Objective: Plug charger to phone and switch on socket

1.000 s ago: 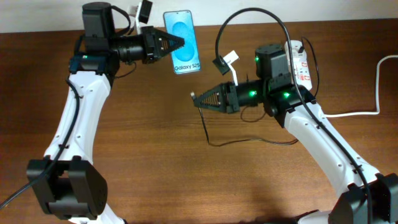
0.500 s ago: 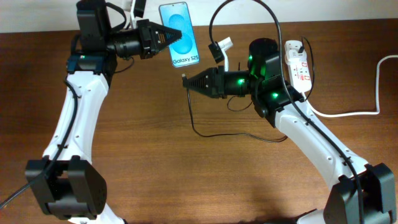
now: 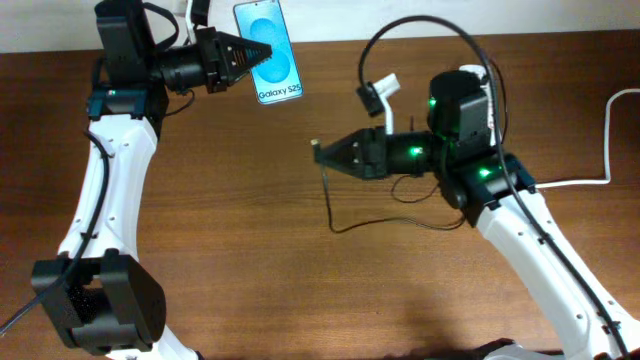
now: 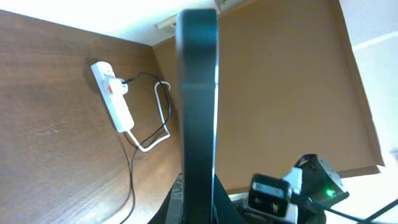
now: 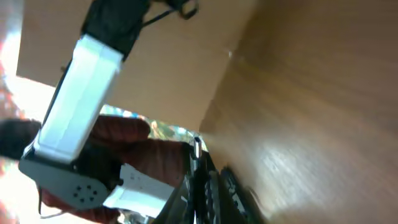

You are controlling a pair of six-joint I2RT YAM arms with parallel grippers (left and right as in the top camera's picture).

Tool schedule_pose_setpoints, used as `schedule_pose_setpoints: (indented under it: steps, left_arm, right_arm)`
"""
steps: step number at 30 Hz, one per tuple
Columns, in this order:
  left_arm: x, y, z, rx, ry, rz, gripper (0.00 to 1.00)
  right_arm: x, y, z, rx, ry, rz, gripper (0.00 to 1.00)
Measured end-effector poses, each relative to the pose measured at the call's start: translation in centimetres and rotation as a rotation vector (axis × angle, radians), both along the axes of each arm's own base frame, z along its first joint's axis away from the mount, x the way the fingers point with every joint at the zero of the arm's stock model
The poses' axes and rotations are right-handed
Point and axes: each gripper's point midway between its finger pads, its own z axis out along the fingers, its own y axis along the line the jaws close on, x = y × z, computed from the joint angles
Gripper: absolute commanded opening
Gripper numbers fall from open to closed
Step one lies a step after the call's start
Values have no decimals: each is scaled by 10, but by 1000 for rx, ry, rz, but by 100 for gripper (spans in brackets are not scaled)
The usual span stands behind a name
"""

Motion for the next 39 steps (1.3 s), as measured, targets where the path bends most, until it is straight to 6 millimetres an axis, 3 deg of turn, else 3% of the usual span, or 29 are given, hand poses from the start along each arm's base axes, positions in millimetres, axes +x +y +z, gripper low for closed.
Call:
schedule_pose_setpoints:
  steps: [4,8,13,18,39]
  left_arm:
    - [-7,-5,8,-25,-21,-51,0]
    - [-11,-7,11,-39,-13,-79,0]
    - [-14,-8,13,-47,-14,-97,0]
    - [-15,-8,13,-50,-13,-103,0]
    - [-15,-8,13,-51,-9,-104,0]
  right_arm:
    - [-2,18,5,28,-90,51,4]
    - [12,31,2,61,-122,60,4]
    - [32,40,-20,63,-51,46,4]
    - [38,42,-10,98,-93,31,4]
    - [55,35,-5,106,-98,-48,4]
